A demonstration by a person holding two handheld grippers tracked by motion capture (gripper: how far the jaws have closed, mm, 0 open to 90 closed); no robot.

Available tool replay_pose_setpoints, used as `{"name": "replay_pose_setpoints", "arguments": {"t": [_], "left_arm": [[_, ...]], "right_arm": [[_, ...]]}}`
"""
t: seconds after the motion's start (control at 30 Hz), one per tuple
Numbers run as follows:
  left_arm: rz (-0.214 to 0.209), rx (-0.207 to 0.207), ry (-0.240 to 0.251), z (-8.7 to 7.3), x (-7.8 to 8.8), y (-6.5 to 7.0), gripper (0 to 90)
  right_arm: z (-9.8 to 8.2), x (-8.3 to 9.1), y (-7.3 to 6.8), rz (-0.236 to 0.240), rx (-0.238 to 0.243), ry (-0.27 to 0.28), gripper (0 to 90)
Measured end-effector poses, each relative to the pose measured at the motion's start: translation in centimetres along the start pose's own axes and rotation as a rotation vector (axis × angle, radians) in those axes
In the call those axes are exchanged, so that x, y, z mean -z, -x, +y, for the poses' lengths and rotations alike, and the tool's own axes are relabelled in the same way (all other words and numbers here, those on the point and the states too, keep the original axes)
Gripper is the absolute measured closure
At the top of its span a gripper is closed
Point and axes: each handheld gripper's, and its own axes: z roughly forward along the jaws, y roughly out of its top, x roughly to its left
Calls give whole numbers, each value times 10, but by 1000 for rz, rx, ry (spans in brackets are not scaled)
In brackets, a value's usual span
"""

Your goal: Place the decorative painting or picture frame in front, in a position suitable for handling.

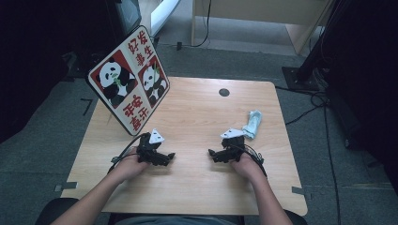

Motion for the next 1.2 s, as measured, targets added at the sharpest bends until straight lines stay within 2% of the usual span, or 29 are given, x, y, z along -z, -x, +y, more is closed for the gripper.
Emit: {"name": "replay_pose_setpoints", "arguments": {"t": [0.47,0.53,0.63,0.9,1.2], "left_arm": [[4,5,1,1,-1,1,44],[-10,-11,0,0,0,-1,43],[-11,-12,0,0,0,-1,44],[-1,-2,1,1,-1,-1,46],[-15,-20,0,1,0,-3,74]], "right_arm": [[0,0,0,0,2,-1,0],[0,0,0,0,1,-1,0],[0,0,0,0,4,0,0],[0,0,0,0,1,-1,0],[0,0,0,0,1,-1,0]]}}
